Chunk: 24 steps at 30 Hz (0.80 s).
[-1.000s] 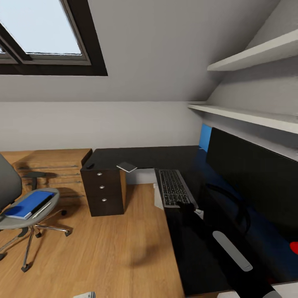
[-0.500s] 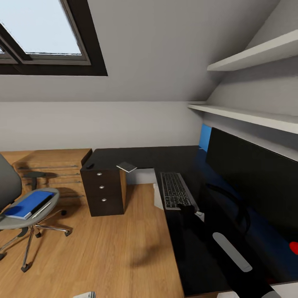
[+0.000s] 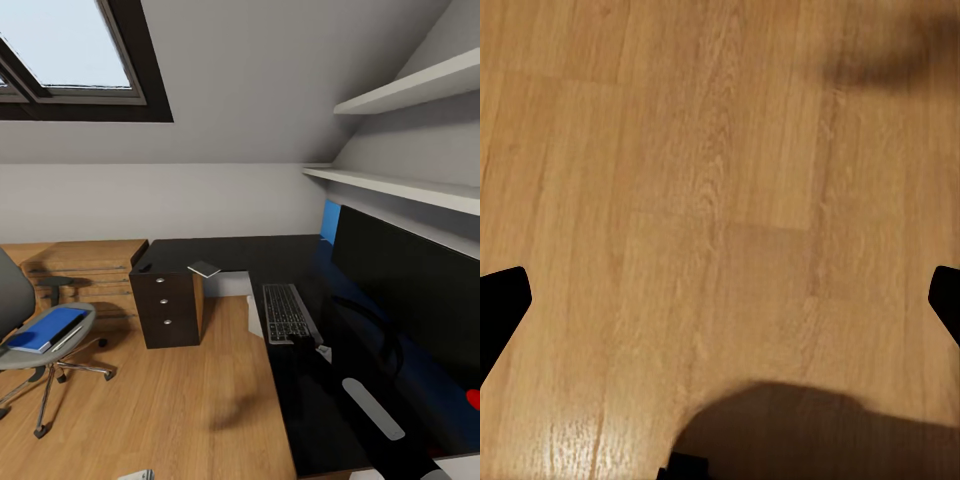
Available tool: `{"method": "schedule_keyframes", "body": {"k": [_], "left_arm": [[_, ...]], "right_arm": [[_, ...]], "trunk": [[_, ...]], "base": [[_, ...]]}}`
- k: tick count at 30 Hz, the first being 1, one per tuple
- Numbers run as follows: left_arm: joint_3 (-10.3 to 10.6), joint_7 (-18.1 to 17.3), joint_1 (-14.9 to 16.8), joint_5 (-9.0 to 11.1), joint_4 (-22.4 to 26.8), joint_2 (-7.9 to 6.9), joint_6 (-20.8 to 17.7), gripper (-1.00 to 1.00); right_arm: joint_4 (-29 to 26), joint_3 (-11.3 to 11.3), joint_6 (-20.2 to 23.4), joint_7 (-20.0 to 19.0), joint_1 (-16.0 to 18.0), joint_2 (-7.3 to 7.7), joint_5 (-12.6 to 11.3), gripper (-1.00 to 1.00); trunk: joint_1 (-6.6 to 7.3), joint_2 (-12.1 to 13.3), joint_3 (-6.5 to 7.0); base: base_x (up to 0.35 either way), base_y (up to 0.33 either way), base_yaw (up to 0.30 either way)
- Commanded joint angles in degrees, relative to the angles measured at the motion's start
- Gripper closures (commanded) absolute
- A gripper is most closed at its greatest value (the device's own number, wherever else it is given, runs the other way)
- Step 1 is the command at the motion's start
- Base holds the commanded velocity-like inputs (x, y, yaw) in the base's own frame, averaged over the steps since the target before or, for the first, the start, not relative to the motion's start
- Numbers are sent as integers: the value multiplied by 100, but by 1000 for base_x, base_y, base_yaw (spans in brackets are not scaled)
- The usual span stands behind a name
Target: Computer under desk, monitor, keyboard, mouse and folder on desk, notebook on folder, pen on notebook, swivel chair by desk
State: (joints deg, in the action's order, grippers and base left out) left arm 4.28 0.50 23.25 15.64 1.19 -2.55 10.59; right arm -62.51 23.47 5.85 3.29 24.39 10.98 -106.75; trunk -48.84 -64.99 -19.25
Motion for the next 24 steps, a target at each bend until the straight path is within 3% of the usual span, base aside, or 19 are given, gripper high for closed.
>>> {"method": "schedule_keyframes", "body": {"k": [1,4,9,24], "left_arm": [[46,5,4,44,-4,0,19,-100],[46,5,4,44,-4,0,14,-100],[46,3,4,44,-4,0,16,-100],[46,3,4,44,-4,0,18,-100]], "right_arm": [[-7,9,-1,15,4,2,63,100],[28,-18,-11,-76,4,-7,1237,100],[70,-33,-24,-498,4,7,1330,100],[203,-36,-14,-597,4,10,1341,100]], "trunk": [[0,-4,-7],[0,-4,-7],[0,-4,-7],[0,-4,-7]], "base": [[0,0,0],[0,0,0],[0,0,0],[0,0,0]]}}
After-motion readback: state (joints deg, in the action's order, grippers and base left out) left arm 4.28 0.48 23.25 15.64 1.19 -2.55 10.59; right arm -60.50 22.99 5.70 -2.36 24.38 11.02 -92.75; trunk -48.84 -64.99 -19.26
